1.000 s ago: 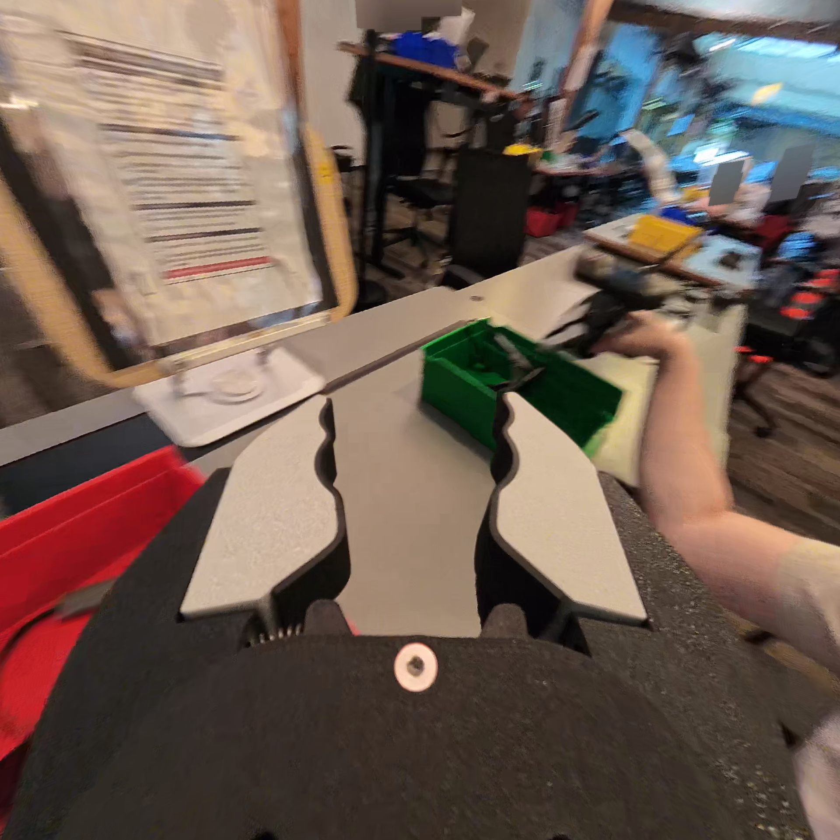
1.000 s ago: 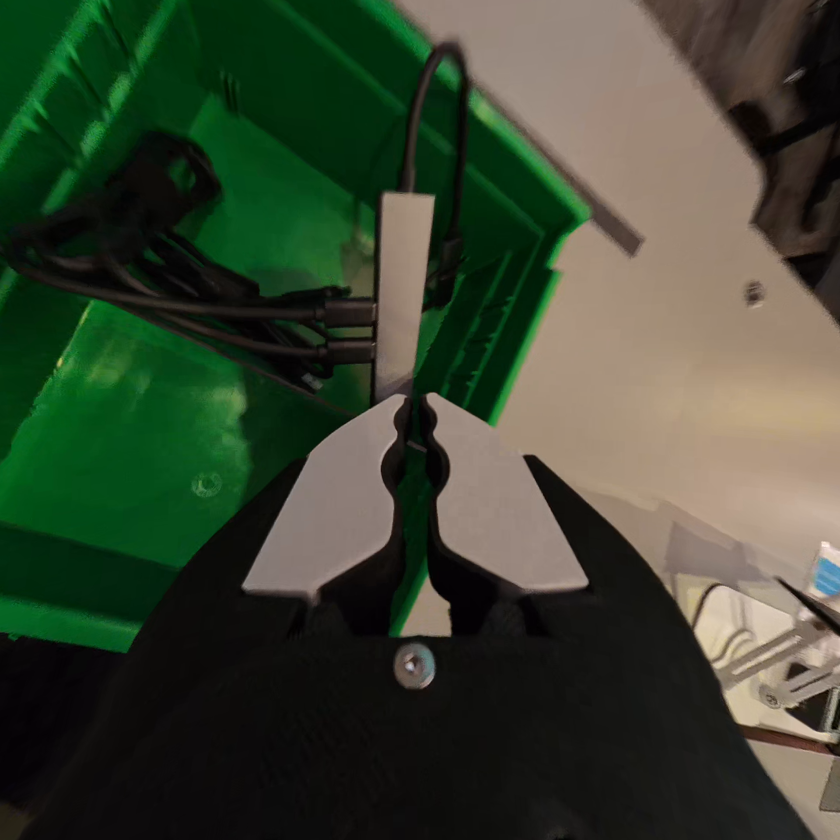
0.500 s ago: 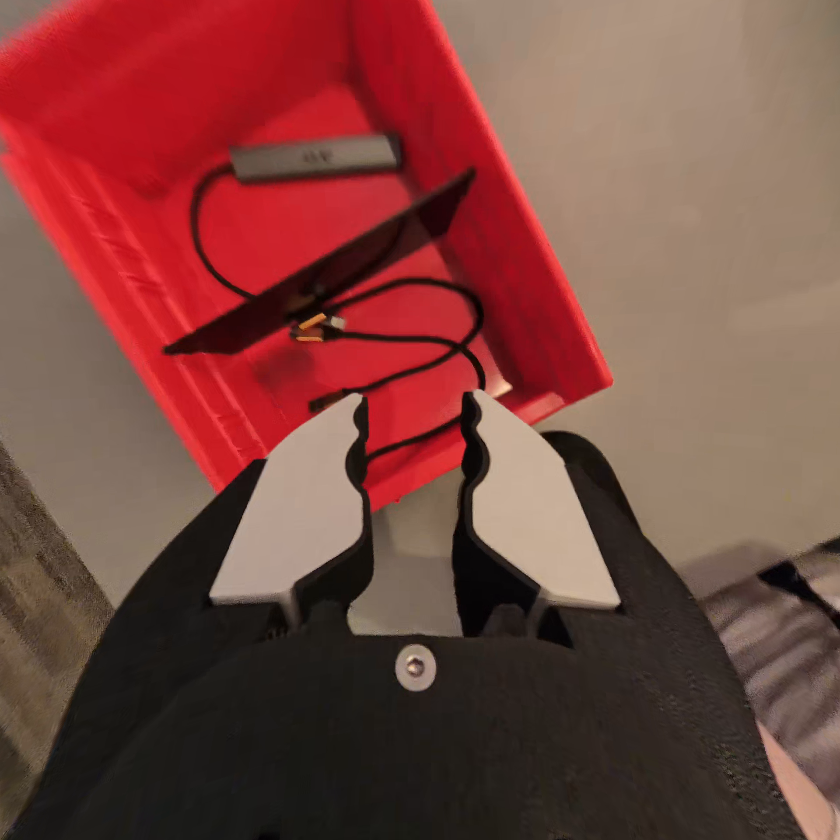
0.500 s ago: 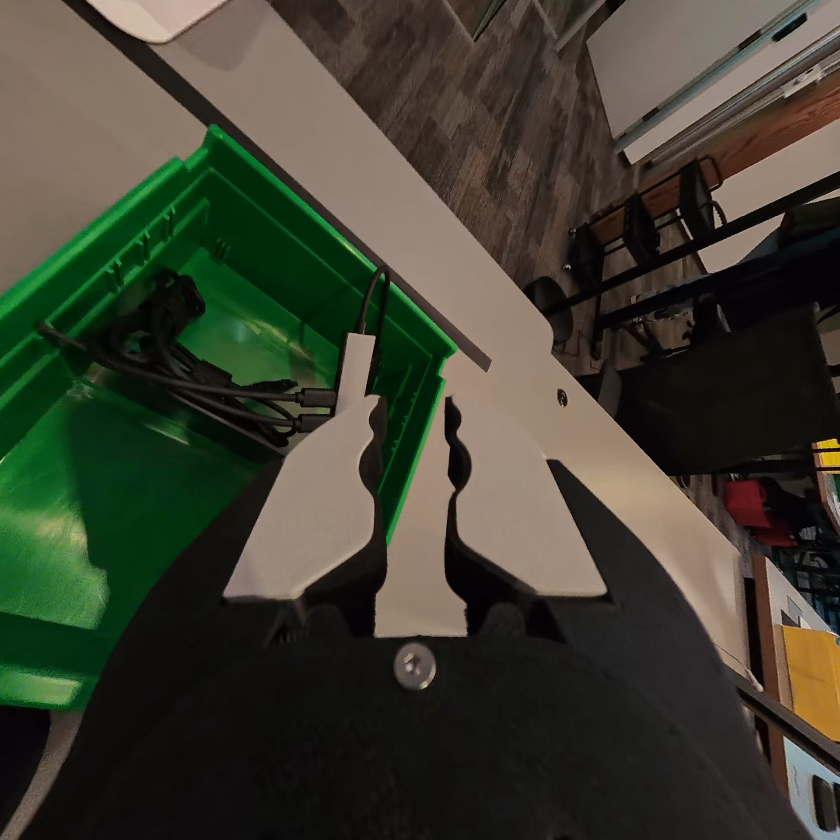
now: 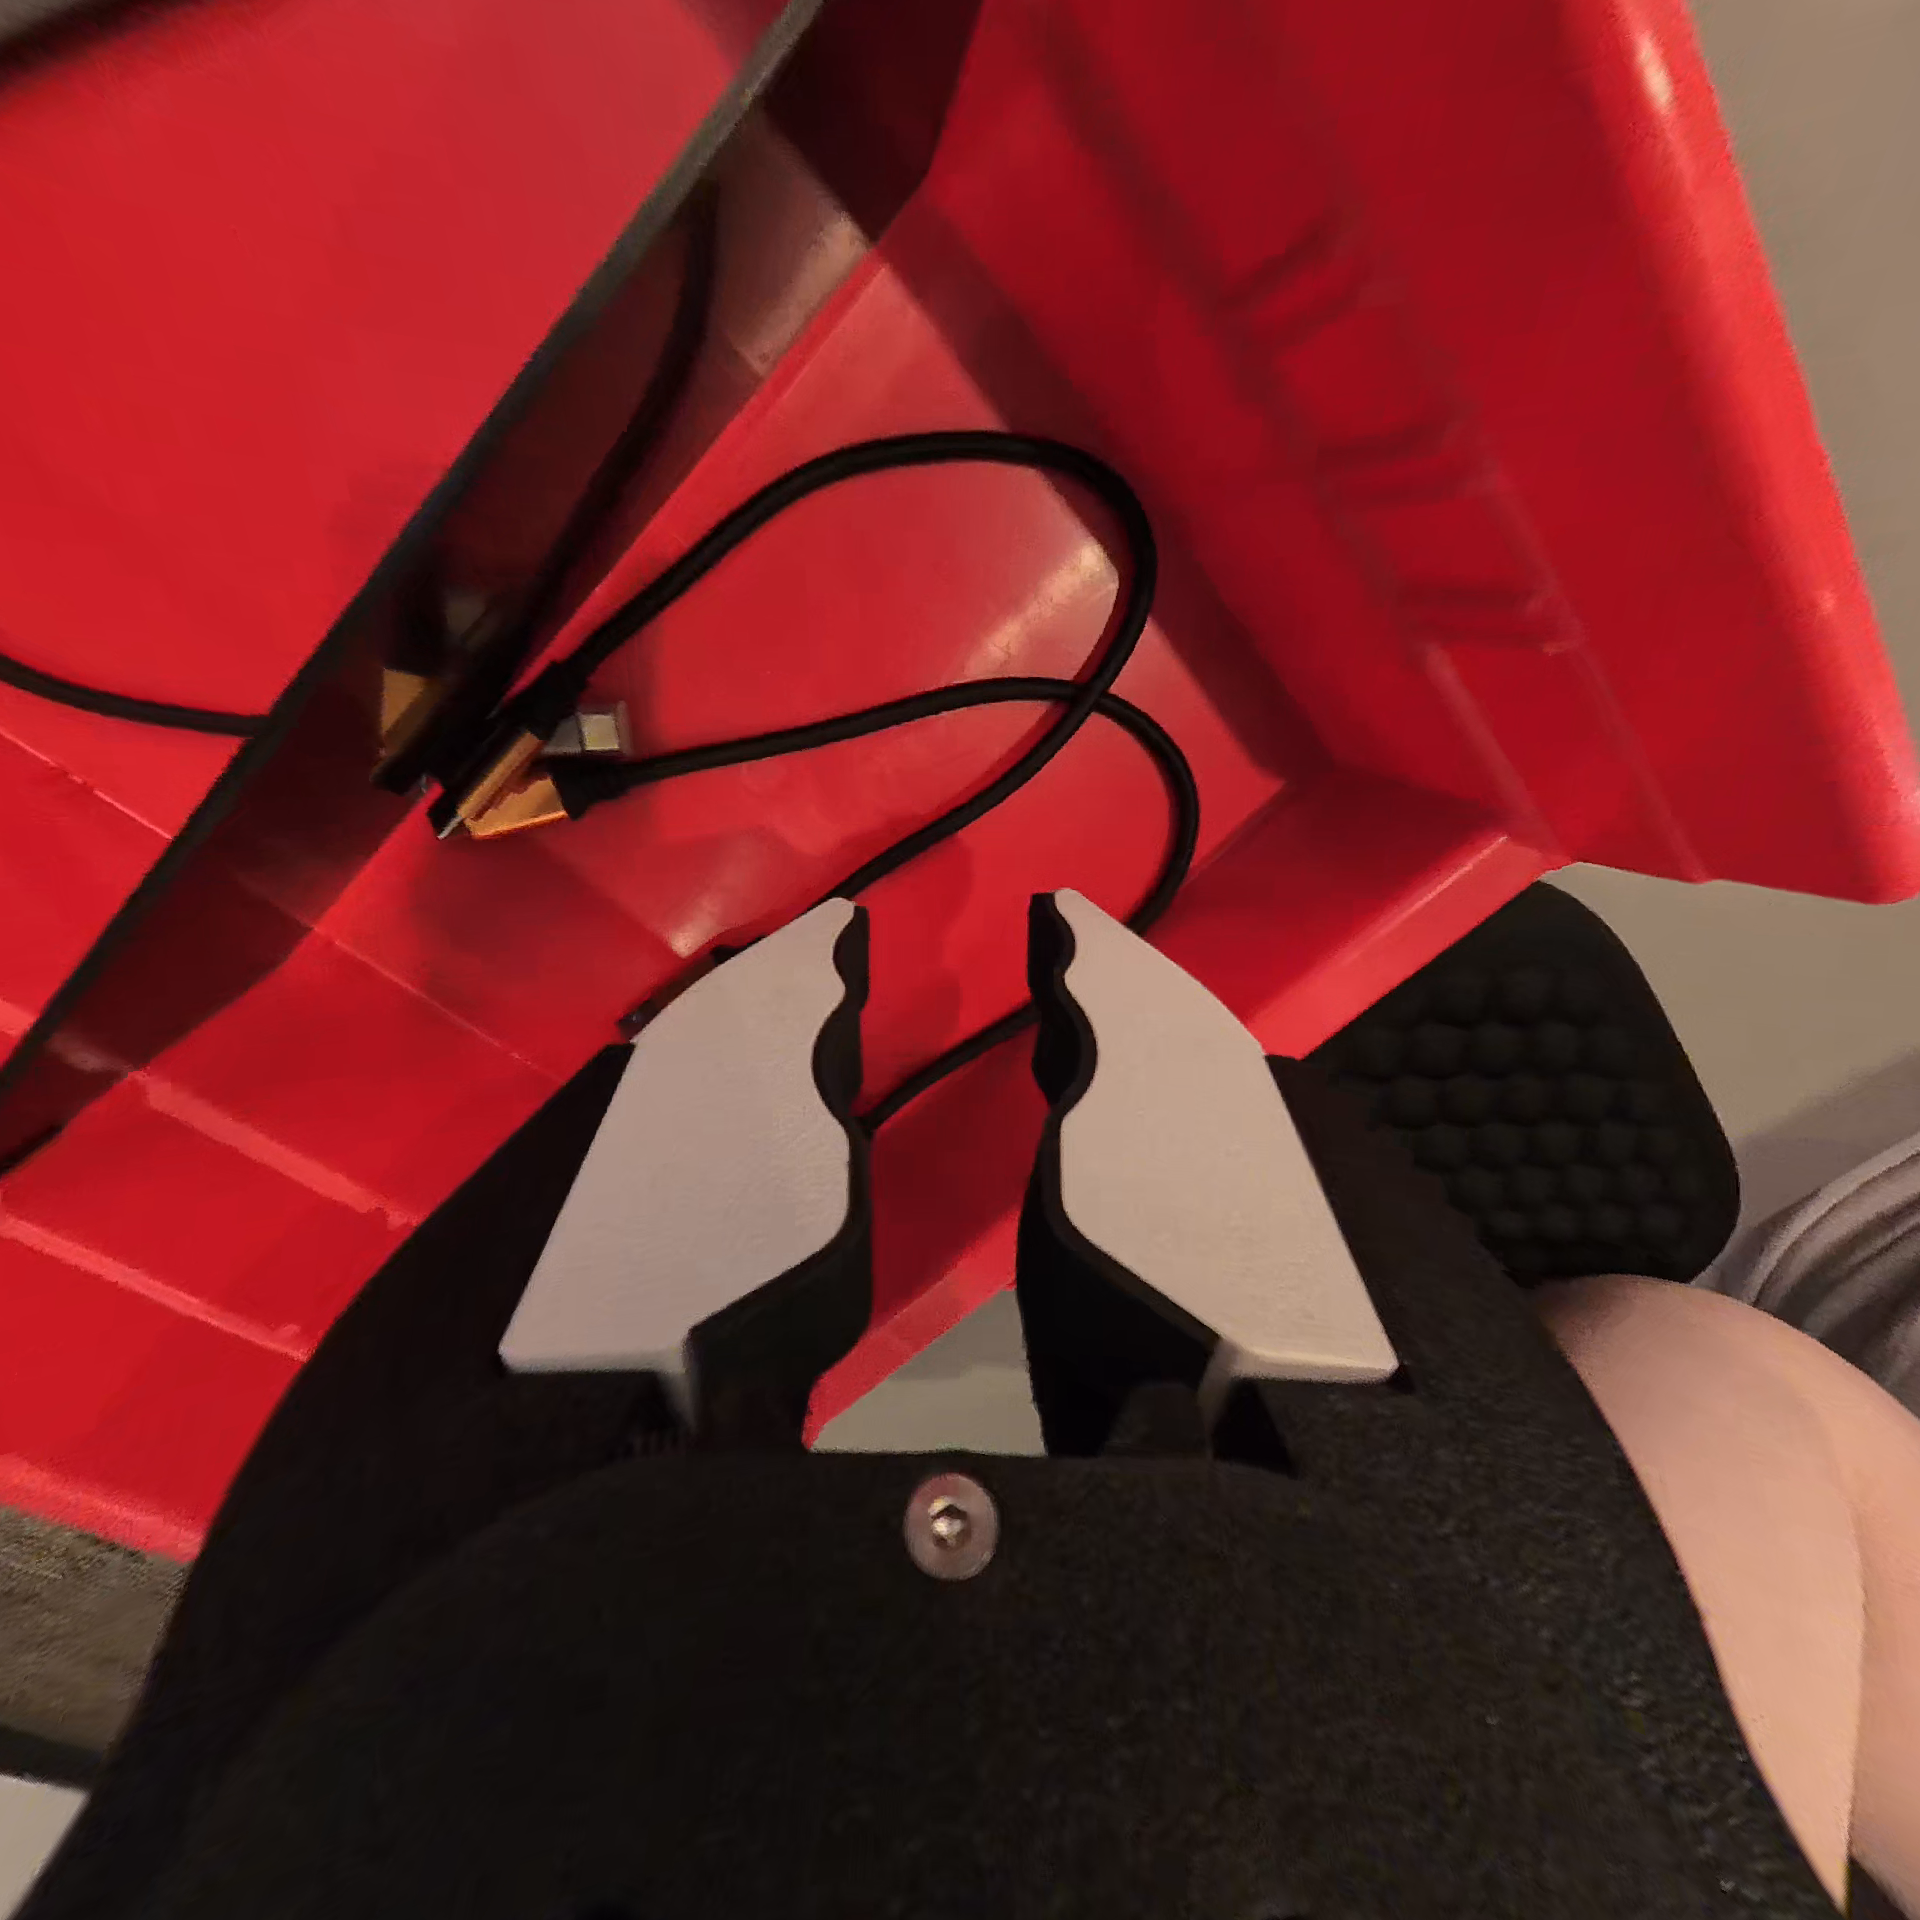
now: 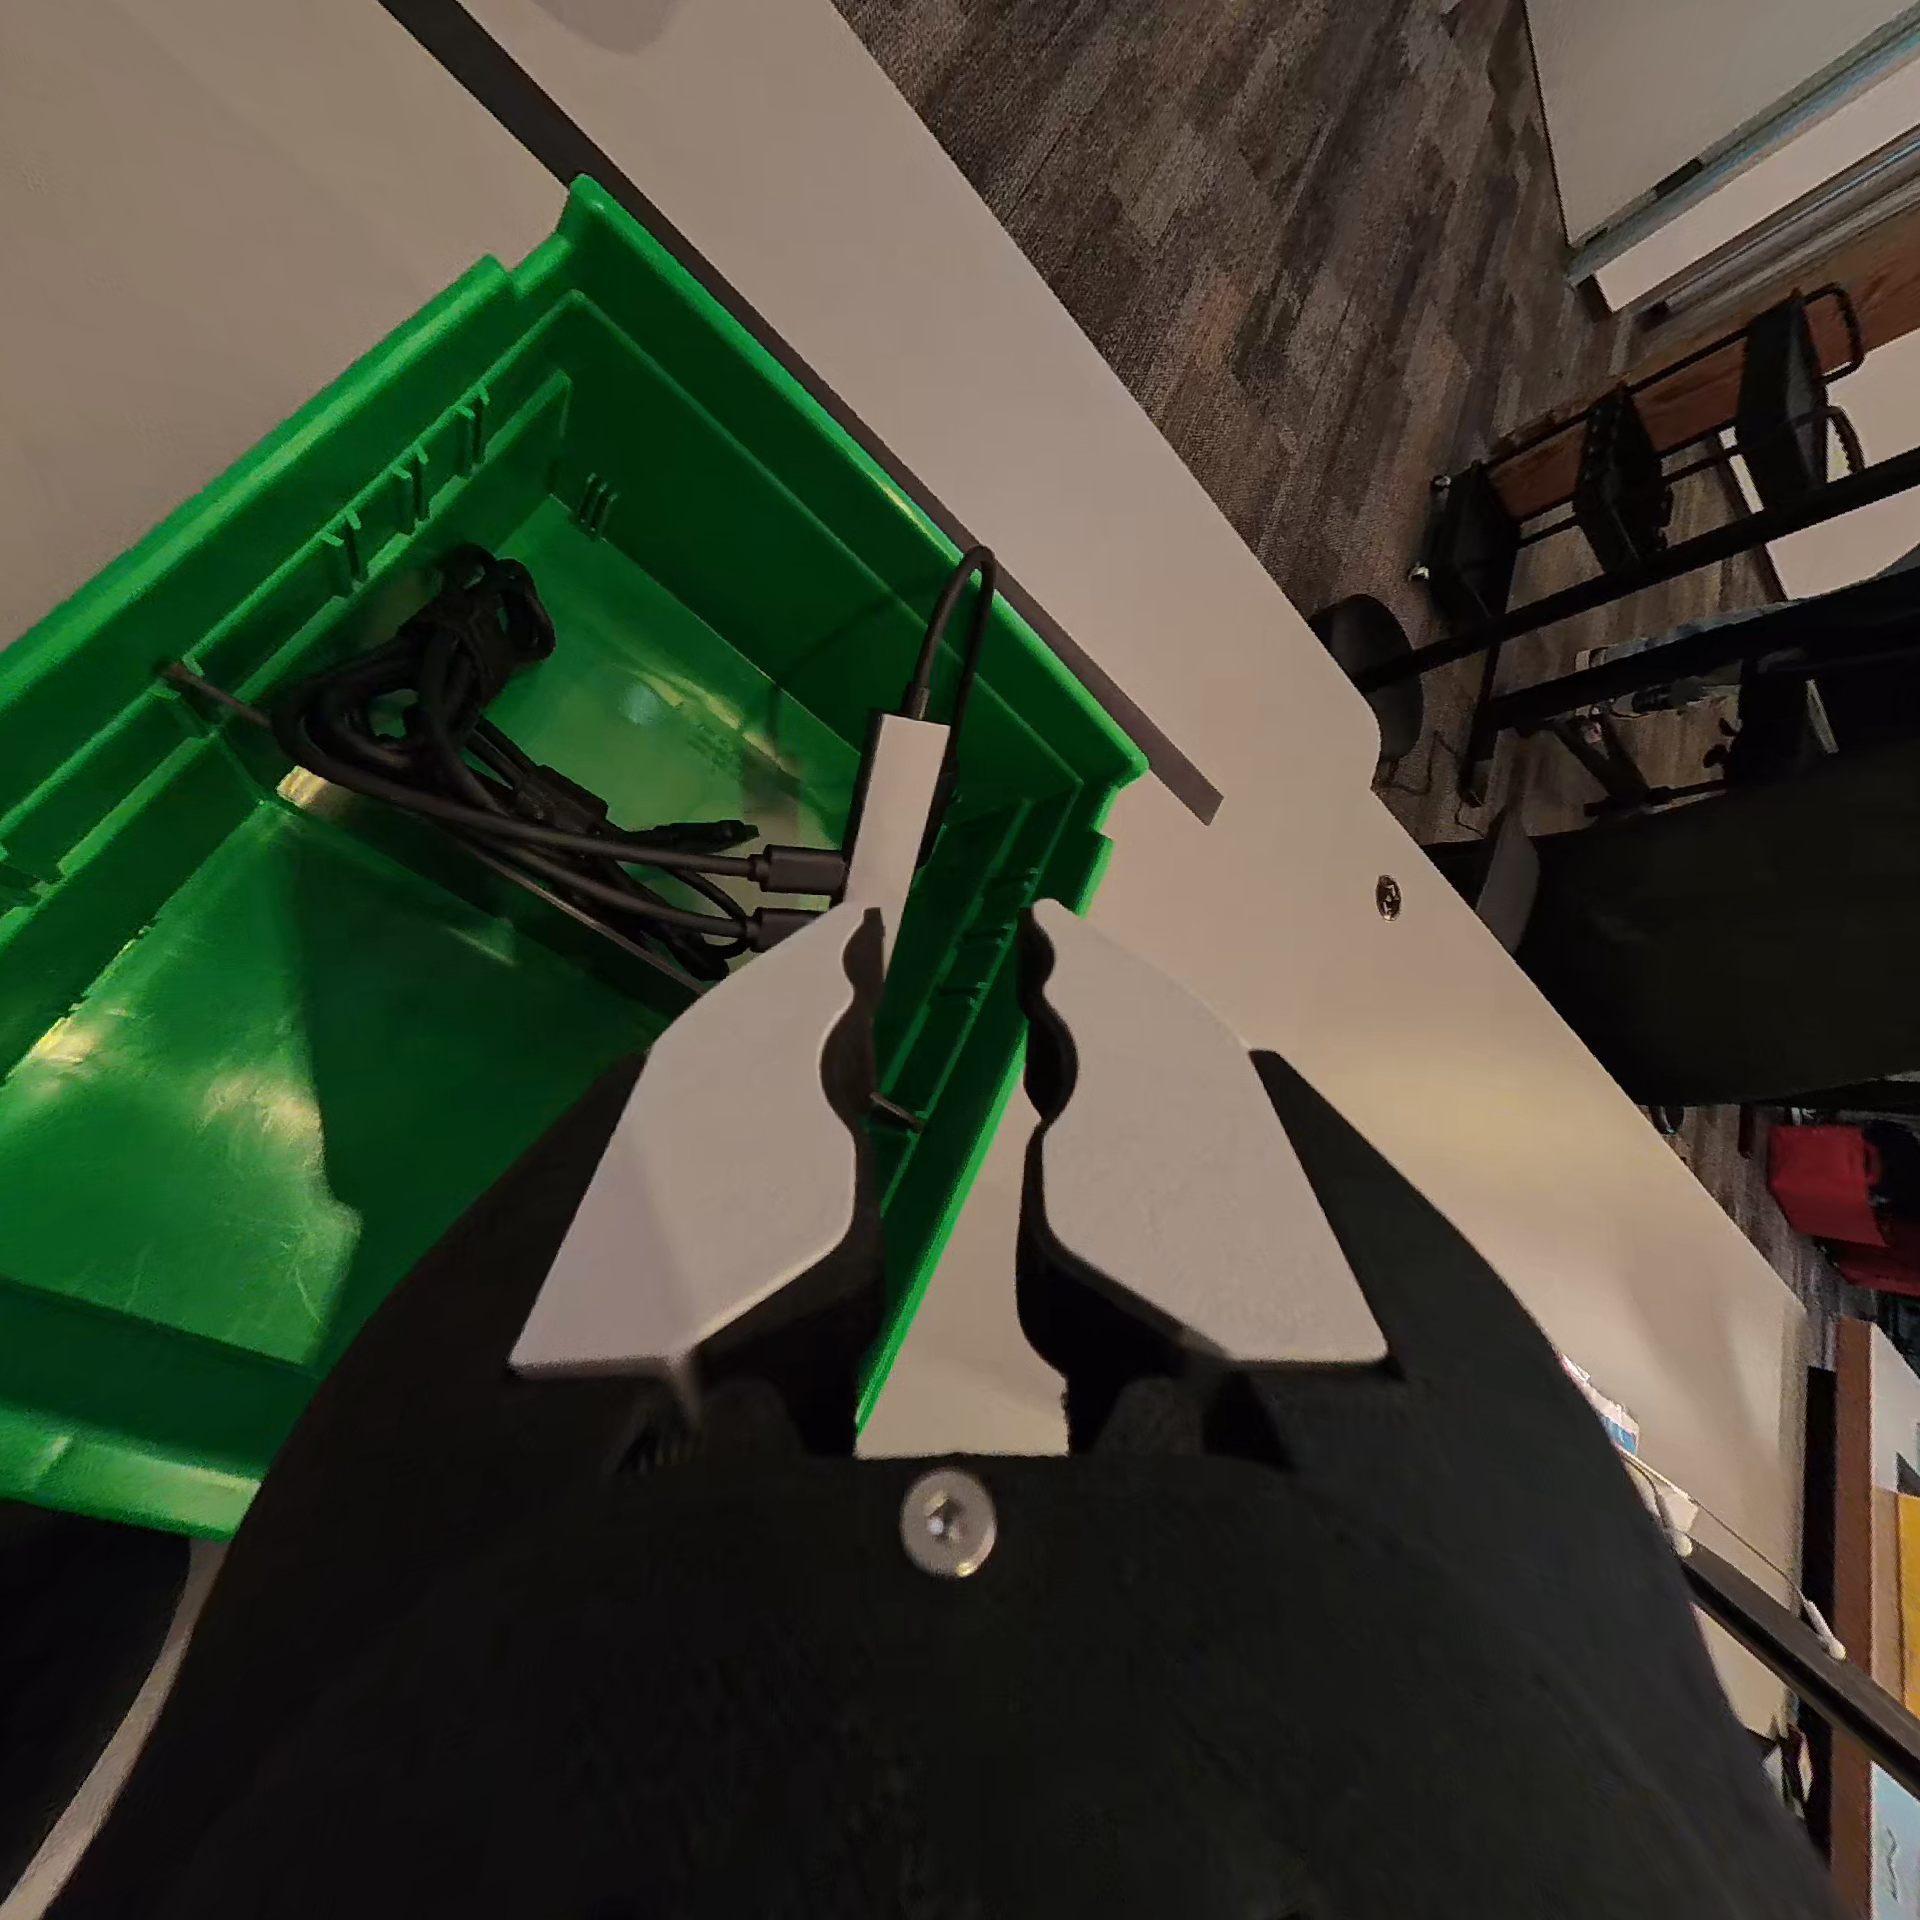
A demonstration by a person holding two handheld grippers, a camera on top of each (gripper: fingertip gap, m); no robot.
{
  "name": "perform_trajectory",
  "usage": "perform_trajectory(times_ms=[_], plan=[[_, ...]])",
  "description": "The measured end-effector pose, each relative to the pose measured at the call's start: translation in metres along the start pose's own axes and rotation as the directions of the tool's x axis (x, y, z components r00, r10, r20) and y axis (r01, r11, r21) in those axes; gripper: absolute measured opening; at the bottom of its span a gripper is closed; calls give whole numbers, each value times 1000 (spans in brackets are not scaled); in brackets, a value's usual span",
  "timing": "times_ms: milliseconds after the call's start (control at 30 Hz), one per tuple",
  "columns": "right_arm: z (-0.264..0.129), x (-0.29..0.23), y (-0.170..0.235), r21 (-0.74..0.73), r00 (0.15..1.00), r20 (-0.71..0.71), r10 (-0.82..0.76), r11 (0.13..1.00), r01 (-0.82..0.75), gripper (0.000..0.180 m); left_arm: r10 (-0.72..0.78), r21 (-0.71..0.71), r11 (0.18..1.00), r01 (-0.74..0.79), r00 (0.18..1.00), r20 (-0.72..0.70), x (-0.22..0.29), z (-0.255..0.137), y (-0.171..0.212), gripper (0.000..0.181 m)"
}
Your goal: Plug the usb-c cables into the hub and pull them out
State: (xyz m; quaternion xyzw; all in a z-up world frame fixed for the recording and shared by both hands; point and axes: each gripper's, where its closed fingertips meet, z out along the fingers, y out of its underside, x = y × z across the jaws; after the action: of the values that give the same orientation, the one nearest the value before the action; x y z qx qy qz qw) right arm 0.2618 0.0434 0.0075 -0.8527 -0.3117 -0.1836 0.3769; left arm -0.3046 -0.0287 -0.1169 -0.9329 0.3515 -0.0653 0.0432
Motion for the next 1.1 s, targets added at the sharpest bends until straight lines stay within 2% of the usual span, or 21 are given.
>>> perform_trajectory(times_ms=[267, 433, 900, 1100], plan=[[2, -6, 1, -6, 1000, 30, -9, 1000, 9, 26, 71, -36, 997, -72, 997, -32, 1, 17, 1, 24], [2, -5, 3, -8, 999, 32, 1, 1000, -1, 26, 40, -72, 997, -41, 999, -15, -9, 24, 8, 25], [-1, -4, 3, 8, 999, 37, 5, 1000, -5, 23, 73, -91, 993, -70, 997, 23, -17, 35, 4, 29], [-1, -3, 5, 6, 999, 36, 6, 1000, -6, 23, 93, -165, 982, -89, 996, 14, -16, 35, 9, 7]])
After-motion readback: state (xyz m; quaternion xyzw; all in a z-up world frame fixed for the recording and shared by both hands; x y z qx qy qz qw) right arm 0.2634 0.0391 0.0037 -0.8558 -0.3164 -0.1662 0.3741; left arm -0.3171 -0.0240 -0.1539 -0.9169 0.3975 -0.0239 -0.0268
